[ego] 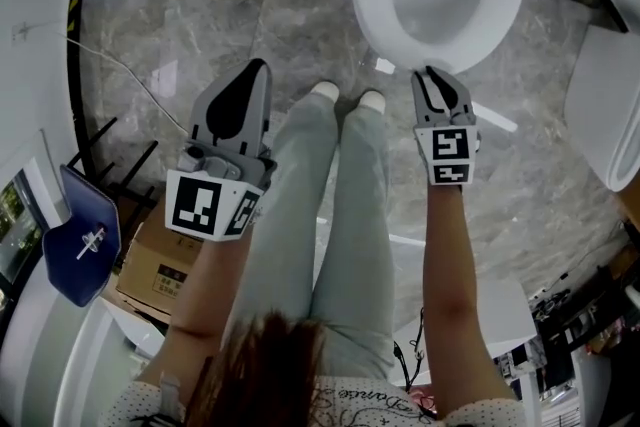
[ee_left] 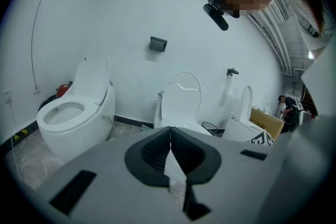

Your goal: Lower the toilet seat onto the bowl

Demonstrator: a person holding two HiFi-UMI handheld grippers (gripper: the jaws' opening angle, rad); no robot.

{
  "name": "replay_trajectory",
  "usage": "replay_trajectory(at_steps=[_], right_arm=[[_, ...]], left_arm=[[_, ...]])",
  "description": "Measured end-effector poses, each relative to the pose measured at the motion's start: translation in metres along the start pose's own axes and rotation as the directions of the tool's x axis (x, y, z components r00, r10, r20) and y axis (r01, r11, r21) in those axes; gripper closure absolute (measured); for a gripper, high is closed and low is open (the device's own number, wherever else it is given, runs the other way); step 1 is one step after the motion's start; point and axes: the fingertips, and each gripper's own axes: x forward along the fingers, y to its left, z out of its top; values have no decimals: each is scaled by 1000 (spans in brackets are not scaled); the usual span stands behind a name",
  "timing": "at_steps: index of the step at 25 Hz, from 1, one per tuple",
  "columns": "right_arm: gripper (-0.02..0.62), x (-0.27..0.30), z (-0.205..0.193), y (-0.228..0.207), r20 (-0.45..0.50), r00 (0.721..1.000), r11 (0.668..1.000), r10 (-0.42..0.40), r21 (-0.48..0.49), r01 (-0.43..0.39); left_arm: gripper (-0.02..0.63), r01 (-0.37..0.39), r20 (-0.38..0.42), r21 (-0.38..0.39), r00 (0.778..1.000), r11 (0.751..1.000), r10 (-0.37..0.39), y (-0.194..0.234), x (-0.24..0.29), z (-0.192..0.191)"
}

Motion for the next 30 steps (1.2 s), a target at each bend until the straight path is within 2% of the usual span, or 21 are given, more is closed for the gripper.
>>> replay_trajectory(at_steps=[10,16,23,30], right_arm=[[515,36,-35,2,-67,997,1000,23,3,-23],[526,49,-46,-1,-74,997,996,31,84,-25],[565,39,-38,-7,-48,998,987,47,156,-39],[583,20,-12,-24,-3,1000,981,7,195,-6]], left_arm=[[600,-12,-35,-7,999,1000,12,6,1,-24],[601,-4,-36,-15,999,1000,3,5,7,-24],[601,17,-21,-8,1000,1000,-17,-11,18,-12],[601,40,-8,6,999,999,-40,-24,25,8]])
